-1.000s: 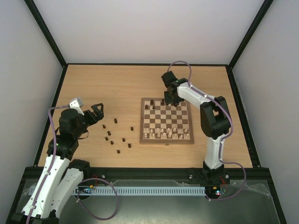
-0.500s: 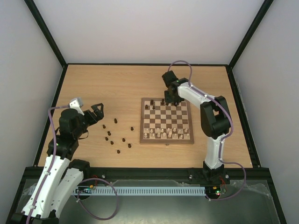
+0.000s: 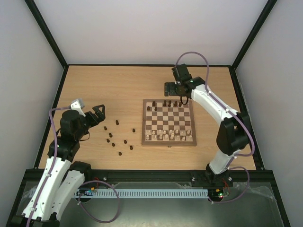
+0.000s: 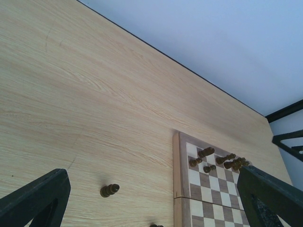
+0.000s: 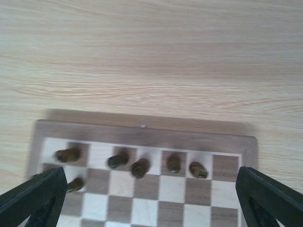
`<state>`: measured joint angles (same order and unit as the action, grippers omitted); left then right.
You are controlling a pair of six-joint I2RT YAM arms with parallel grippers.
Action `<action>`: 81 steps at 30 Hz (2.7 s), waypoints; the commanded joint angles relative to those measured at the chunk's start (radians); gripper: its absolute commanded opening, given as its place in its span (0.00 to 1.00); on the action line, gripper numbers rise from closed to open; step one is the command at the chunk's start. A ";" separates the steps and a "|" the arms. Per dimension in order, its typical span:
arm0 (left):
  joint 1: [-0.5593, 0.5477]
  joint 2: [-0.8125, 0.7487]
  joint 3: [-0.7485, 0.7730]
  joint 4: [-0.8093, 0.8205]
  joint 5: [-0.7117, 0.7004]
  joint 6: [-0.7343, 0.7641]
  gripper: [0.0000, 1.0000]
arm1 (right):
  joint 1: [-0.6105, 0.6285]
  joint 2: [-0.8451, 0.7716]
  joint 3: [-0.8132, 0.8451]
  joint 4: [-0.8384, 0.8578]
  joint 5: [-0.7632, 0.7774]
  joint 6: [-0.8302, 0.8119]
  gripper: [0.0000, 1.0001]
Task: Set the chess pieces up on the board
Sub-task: Pick up the chess piece at the center of the board.
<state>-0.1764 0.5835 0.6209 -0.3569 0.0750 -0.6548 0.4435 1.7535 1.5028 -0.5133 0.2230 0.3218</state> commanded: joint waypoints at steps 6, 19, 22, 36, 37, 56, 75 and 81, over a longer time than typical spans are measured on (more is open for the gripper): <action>-0.003 0.007 0.015 0.007 -0.002 0.011 0.99 | 0.184 -0.084 -0.044 0.013 -0.237 -0.016 0.98; -0.003 -0.132 0.026 -0.044 0.006 -0.045 0.99 | 0.420 0.222 0.191 0.030 -0.283 -0.008 0.62; -0.003 -0.161 0.046 -0.066 0.030 -0.056 1.00 | 0.453 0.311 0.279 0.014 -0.280 -0.009 0.59; -0.002 -0.249 0.104 -0.143 0.065 -0.060 0.99 | 0.543 0.588 0.587 -0.115 -0.215 -0.016 0.45; -0.003 -0.250 0.108 -0.147 0.065 -0.059 1.00 | 0.545 0.598 0.598 -0.125 -0.203 -0.016 0.45; -0.003 -0.258 0.110 -0.158 0.048 -0.051 0.99 | 0.561 0.677 0.642 -0.142 -0.191 -0.016 0.31; -0.003 -0.255 0.104 -0.160 0.037 -0.043 1.00 | 0.567 0.614 0.616 -0.160 -0.141 -0.015 0.01; -0.003 -0.240 0.081 -0.139 0.039 -0.048 0.99 | 0.566 0.492 0.544 -0.160 -0.084 -0.028 0.01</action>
<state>-0.1764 0.3344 0.7078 -0.5022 0.1120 -0.7067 1.0031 2.3798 2.0846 -0.6144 0.0834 0.3119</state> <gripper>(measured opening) 0.995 0.097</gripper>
